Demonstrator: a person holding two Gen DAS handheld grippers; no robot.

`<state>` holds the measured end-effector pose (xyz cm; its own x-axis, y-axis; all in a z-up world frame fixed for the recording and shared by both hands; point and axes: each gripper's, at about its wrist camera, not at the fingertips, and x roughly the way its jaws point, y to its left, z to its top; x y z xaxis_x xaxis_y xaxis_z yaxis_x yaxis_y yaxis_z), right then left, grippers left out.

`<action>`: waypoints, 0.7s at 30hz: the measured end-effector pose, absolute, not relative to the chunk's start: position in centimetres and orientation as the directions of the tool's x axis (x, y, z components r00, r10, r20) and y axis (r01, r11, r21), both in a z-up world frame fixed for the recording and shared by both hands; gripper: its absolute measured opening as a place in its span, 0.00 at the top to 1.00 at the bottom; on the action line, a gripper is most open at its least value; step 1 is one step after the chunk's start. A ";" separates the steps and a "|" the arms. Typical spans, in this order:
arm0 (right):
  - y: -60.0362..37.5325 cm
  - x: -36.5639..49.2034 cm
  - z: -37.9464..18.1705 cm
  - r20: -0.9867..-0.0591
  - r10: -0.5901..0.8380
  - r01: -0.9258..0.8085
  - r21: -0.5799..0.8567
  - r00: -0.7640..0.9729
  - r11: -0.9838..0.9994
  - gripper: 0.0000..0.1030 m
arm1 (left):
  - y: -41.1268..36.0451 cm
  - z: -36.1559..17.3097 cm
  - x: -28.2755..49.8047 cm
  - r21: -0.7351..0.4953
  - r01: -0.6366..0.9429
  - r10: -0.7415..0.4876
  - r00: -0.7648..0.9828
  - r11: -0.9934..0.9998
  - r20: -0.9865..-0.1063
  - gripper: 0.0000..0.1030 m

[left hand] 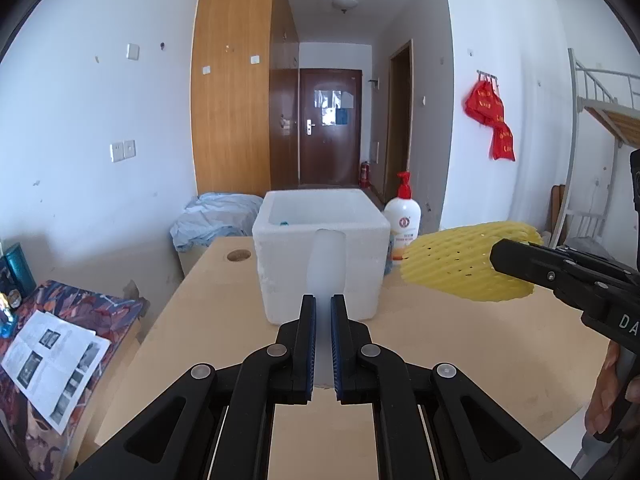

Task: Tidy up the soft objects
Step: 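Lift and carry the stick in the left gripper while the right gripper carries the net to the box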

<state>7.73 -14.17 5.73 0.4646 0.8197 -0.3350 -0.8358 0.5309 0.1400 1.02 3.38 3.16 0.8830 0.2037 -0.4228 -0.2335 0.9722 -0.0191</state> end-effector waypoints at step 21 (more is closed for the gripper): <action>-10.7 12.2 9.2 -0.324 0.828 -0.856 0.093 0.457 0.508 0.91 | 5.9 6.8 6.5 -0.017 -0.223 0.199 0.897 0.975 -0.396 0.93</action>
